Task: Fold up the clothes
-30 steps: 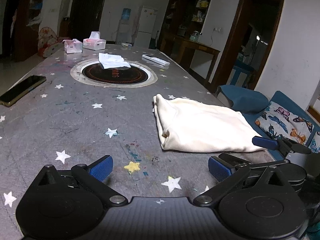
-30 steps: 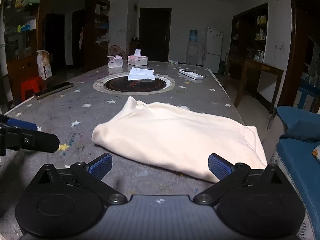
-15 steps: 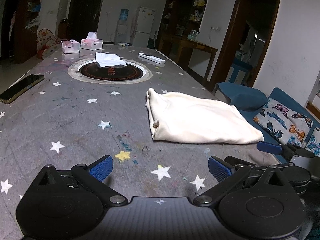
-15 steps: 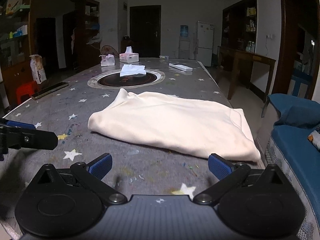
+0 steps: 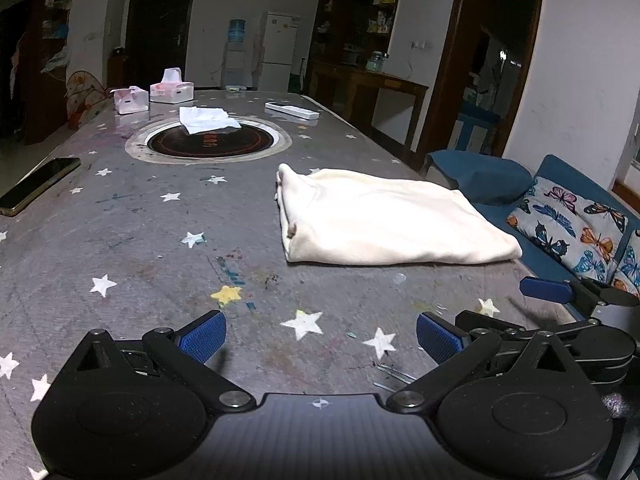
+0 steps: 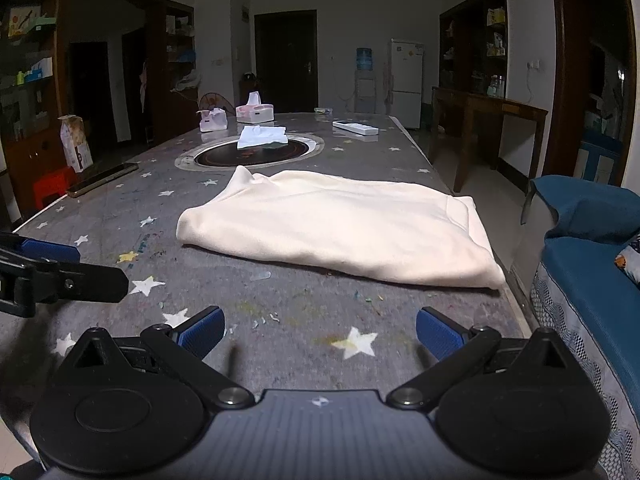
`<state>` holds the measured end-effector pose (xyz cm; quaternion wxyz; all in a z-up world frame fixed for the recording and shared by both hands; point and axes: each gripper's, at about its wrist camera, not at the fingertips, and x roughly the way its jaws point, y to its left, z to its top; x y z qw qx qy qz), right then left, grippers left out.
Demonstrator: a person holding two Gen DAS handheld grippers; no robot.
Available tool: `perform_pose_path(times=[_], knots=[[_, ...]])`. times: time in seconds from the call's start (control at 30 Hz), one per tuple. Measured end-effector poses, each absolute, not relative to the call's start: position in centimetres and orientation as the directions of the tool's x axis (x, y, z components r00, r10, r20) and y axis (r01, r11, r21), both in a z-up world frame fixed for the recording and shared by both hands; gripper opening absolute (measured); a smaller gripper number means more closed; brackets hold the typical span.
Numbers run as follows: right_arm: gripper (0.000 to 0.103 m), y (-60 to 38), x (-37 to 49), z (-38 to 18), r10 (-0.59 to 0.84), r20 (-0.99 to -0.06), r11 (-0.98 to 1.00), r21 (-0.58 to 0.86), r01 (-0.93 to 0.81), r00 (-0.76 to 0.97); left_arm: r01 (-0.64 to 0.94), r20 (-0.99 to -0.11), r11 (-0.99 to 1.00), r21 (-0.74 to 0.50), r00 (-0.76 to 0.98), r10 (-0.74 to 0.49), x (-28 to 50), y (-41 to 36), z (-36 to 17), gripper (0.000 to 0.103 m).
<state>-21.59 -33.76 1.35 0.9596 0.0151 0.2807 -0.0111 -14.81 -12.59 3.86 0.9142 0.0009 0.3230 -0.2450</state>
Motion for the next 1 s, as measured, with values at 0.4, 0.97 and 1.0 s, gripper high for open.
perform_pose_path(times=[0.4, 0.97, 1.0], knots=[[0.103, -34.4, -22.5, 1.5, -0.029, -0.542, 0.997, 0.040, 0.060, 0.840, 0.477, -0.594, 0.869, -0.133, 0.664, -0.455, -15.3, -13.5, 3.7, 0.103], [0.103, -34.6, -22.8, 1.5, -0.053, -0.551, 0.996, 0.034, 0.086, 0.833, 0.487, -0.611, 0.865, -0.121, 0.650, -0.452, -15.3, -14.2, 3.3, 0.103], [0.103, -34.6, -22.8, 1.5, -0.054, -0.551, 0.996, 0.034, 0.087, 0.833, 0.487, -0.611, 0.865, -0.121, 0.650, -0.451, -15.3, -14.2, 3.3, 0.103]])
